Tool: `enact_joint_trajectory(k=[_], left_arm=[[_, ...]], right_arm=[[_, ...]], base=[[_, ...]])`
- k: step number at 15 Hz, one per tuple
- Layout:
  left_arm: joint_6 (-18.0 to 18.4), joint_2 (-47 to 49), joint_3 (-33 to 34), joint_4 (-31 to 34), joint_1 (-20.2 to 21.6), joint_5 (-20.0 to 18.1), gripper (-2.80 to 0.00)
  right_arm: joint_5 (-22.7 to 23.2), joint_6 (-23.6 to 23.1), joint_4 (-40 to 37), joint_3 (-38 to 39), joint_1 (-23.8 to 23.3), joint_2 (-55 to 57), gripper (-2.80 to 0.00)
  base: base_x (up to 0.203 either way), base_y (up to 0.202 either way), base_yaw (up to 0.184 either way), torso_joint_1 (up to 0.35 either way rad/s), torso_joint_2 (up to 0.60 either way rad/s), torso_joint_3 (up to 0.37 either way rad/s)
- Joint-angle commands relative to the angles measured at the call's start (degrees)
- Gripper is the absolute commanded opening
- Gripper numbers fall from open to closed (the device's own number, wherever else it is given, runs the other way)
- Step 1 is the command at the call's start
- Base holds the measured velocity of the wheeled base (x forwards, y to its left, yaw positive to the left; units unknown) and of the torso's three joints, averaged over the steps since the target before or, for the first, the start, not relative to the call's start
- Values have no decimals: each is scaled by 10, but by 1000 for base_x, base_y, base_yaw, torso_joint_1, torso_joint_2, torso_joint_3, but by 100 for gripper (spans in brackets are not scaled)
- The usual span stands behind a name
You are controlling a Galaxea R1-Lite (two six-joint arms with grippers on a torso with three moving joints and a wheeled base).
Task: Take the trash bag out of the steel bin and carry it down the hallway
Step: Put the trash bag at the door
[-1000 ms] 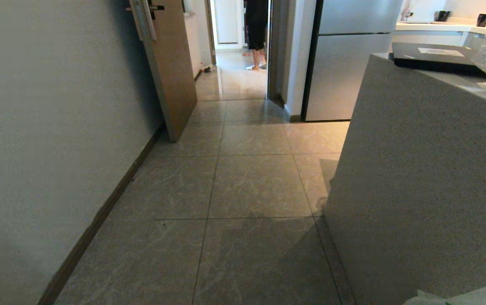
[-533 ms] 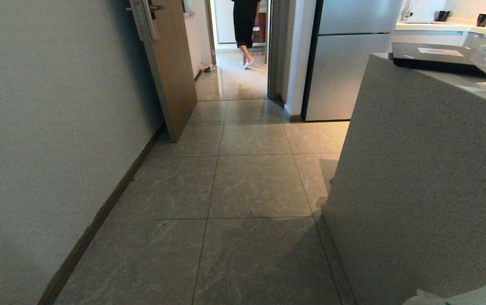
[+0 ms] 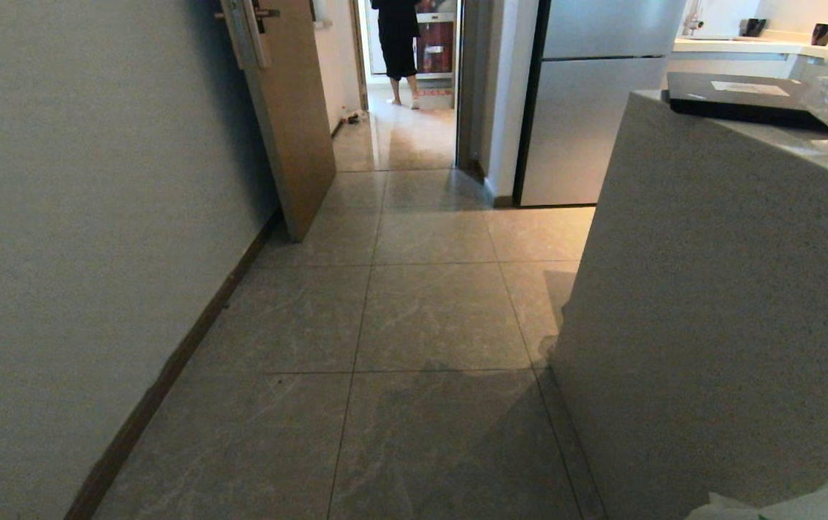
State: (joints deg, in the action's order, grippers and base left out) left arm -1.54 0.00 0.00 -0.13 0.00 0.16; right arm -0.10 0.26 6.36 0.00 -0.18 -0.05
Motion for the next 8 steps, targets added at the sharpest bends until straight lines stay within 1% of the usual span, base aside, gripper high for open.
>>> enact_joint_trajectory(k=[1, 8], left_arm=[[0, 0, 0, 0, 0, 0, -280], [0, 0, 0, 0, 0, 0, -280]], right_arm=[[0, 0, 1, 23, 0, 0, -280], [0, 0, 1, 23, 0, 0, -280]], base=[[0, 0, 0, 0, 0, 0], [0, 0, 0, 0, 0, 0]])
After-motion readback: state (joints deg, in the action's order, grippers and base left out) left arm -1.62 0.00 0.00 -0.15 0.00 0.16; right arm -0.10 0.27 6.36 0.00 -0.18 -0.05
